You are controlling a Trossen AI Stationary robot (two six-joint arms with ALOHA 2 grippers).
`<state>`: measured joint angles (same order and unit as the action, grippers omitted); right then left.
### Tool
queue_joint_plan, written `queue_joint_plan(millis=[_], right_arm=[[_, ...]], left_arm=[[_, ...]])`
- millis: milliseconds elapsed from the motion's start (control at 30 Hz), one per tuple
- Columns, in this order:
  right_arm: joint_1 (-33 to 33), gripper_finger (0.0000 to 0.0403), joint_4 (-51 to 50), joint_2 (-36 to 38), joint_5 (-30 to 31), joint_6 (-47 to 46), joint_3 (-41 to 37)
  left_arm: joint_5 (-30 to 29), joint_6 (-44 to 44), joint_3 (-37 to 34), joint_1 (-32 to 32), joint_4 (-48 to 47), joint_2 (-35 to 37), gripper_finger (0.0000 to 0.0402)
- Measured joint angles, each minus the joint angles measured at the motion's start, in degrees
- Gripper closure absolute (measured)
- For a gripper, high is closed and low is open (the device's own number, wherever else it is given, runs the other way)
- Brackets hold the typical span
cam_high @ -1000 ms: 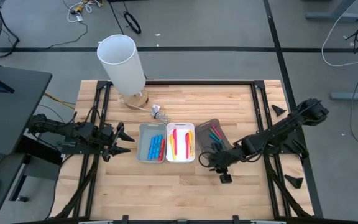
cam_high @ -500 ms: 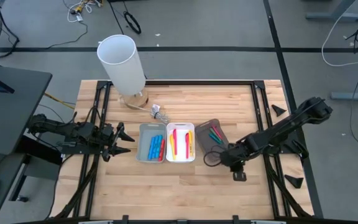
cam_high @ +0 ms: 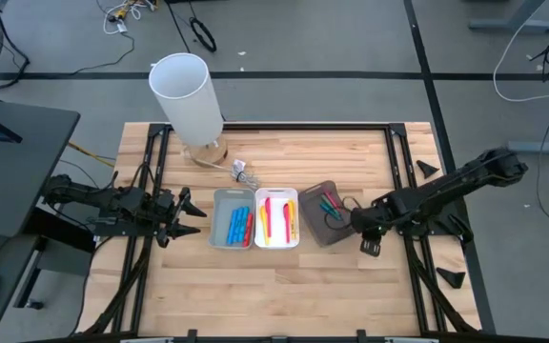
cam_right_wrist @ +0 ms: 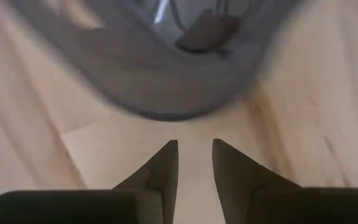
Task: Pick & Place Markers
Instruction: Adjust the black bin, then return to Home Position
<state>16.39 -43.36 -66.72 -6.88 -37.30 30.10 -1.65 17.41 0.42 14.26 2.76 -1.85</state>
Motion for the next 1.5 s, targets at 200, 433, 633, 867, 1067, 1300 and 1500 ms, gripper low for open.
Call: queue_joint_plan(millis=[200,433,633,867,1067,1300,1500], right_arm=[[-5.7,0.0305,-4.5,3.9,3.9,-3.8,-1.0],[-9.3,0.0305,0.0,3.5,7.9,-2.1,-1.0],[-8.3,0.0305,8.2,1.5,3.1,-2.5,-1.0],[-6.7,0.0305,14.5,0.0,2.3,-2.7,-0.9],[-6.5,0.0305,20.8,-0.6,1.8,-2.5,-0.9],[-6.5,0.0305,16.8,-0.6,0.3,-2.2,-0.9],[-6.6,0.0305,8.5,2.4,-4.9,1.8,-0.9]], left_arm=[[0.0,0.0,0.0,0.0,0.0,0.0,0.0154],[0.0,0.0,0.0,0.0,0.0,0.0,0.0154],[0.0,0.0,0.0,0.0,0.0,0.0,0.0154],[0.0,0.0,0.0,0.0,0.0,0.0,0.0154],[0.0,0.0,0.0,0.0,0.0,0.0,0.0154],[0.0,0.0,0.0,0.0,0.0,0.0,0.0154],[0.0,0.0,0.0,0.0,0.0,0.0,0.0154]])
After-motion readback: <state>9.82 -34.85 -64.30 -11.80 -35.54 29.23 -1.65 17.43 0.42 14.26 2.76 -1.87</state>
